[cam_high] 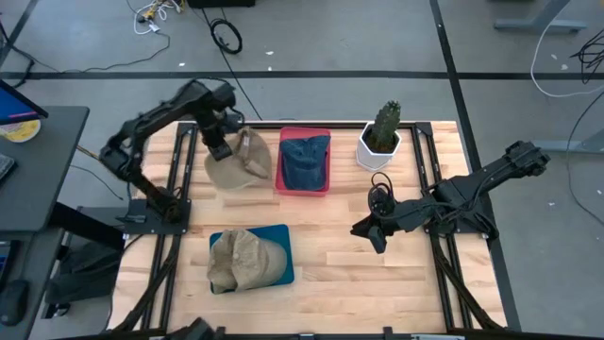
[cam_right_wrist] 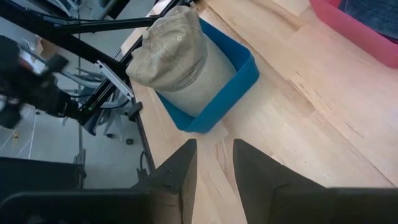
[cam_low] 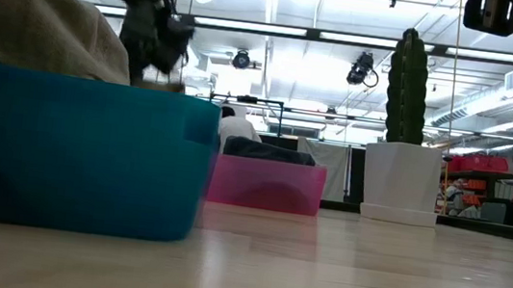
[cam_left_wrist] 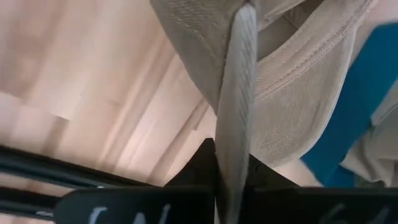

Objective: Pick & Place hat
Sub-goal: Put the brown cap into the blue bin

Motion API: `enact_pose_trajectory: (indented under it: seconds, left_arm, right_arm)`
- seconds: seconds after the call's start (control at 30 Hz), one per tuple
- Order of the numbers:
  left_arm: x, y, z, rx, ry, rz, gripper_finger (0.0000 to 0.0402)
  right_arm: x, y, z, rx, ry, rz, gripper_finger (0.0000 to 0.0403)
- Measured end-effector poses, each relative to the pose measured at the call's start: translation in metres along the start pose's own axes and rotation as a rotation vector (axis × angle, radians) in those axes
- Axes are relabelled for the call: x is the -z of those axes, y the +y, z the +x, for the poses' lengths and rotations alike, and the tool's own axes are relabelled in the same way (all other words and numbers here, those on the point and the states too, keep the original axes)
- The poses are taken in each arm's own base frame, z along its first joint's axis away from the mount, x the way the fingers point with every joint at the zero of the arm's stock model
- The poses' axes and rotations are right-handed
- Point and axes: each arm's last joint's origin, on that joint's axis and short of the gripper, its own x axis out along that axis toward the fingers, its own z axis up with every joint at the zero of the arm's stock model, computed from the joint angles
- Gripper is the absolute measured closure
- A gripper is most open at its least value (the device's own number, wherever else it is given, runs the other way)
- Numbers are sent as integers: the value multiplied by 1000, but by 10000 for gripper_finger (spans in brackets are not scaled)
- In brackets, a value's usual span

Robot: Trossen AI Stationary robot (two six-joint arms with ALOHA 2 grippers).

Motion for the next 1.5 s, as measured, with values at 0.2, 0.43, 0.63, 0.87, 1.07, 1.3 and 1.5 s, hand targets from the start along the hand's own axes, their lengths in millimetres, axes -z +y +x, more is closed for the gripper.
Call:
enact_pose_trajectory:
  seconds: [0.2, 0.43, 0.63, 0.87, 1.07, 1.3, 1.5]
  left_arm:
    - [30, -25, -54, -96, -251, 26, 391]
    - [63, -62, -108, -209, -745, 179, 391]
    - [80, -101, -141, -181, -1108, 316, 391]
    - [76, -144, -151, -37, -1278, 511, 391]
    - [63, -181, -156, 57, -1430, 713, 391]
    - [47, -224, -158, 93, -1618, 957, 391]
    - [31, -251, -149, 114, -1689, 1057, 391]
  right_arm:
    - [0, 0, 0, 0, 0, 0, 296]
    - [0, 0, 0, 1, 1, 0, 296]
    - [0, -1, 0, 8, 0, 0, 296]
    - [-5, -6, -9, 19, -10, 1, 296]
    - [-11, -9, -18, -2, -42, 38, 296]
    - [-22, 1, -26, -136, -129, 111, 296]
    - [-34, 16, -34, -329, -221, 155, 294]
